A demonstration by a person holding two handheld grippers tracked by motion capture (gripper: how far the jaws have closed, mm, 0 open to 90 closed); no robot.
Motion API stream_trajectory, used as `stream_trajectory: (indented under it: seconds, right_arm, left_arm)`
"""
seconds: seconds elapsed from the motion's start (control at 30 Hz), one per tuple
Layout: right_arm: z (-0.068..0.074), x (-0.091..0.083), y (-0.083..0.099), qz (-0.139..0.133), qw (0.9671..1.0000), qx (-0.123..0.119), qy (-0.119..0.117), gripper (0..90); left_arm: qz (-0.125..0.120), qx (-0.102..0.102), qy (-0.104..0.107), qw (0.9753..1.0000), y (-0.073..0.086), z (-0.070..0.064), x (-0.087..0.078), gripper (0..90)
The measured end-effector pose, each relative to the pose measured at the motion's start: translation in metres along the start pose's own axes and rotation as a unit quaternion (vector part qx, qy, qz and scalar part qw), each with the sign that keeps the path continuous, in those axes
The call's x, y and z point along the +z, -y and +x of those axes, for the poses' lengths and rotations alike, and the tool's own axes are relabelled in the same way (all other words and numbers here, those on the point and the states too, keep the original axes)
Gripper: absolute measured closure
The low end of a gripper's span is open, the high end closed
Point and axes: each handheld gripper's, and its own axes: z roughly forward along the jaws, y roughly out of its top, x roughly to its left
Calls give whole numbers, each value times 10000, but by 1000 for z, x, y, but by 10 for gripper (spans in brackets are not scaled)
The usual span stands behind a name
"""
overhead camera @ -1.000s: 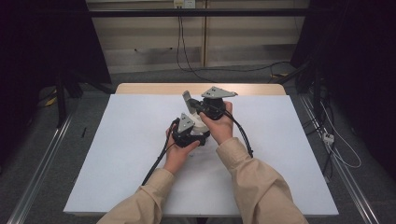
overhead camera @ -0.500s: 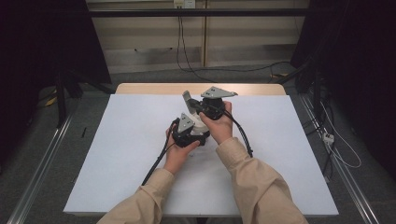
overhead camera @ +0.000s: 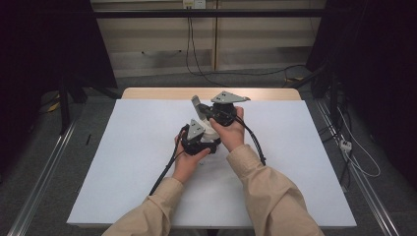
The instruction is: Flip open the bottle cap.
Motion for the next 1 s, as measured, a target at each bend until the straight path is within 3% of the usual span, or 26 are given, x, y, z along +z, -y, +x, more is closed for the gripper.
stream_trajectory:
  seconds: [1.0]
  right_arm:
    - [0,7,2,47,10000,17,-71,900]
  left_arm:
    - [5,-1,-9,10000,0,0,0,188]
